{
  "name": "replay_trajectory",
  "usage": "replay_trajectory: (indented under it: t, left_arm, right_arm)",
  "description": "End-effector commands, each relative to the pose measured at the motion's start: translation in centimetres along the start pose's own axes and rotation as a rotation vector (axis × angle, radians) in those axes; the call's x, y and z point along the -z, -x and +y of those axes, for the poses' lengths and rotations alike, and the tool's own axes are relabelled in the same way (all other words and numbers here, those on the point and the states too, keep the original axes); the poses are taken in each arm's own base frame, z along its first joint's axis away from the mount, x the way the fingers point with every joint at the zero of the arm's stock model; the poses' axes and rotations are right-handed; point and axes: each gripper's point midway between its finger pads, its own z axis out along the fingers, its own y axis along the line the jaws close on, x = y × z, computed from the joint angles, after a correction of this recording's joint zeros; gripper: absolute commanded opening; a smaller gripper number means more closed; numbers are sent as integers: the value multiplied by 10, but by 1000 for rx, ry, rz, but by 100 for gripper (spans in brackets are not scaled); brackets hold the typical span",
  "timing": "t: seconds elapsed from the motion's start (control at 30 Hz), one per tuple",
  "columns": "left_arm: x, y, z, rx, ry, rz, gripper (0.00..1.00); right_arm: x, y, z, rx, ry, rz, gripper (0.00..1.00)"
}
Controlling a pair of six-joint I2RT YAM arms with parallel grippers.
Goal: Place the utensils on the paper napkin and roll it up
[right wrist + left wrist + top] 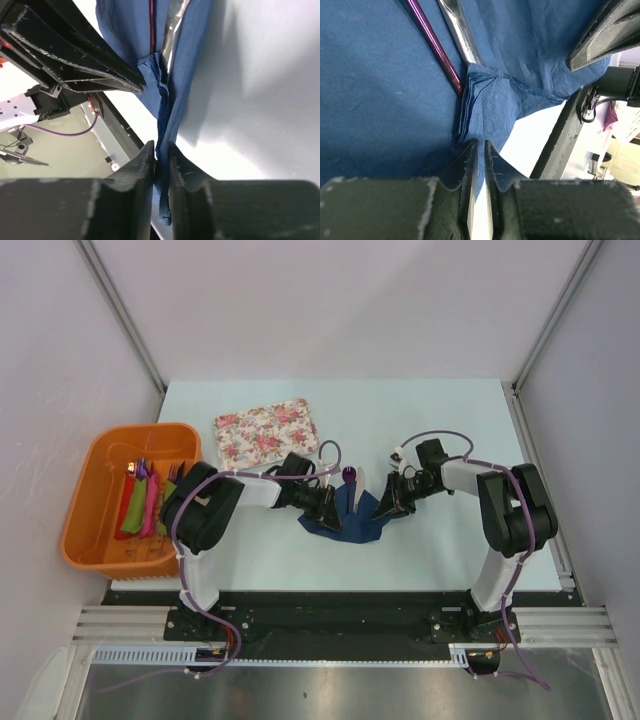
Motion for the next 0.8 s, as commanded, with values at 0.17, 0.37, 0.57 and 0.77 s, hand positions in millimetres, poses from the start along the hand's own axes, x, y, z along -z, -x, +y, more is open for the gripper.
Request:
replay_trajectory:
  t: [0.17, 0.37, 0.57, 0.77]
  left_arm:
    - [-3, 2, 9, -21, 37, -23, 16]
    - [-1, 3, 8, -24, 35, -28, 16]
    - [-1, 4, 6, -28, 28, -32, 16]
    - [5, 7, -3, -47, 12, -44, 17]
  right_arm:
    - [-9, 4, 33, 43, 69, 29, 15]
    - [-24, 14, 44, 25, 107, 34, 14]
    - [-43, 19, 52, 5, 127, 51, 13]
    - [-58, 25, 52, -12, 136, 53, 12]
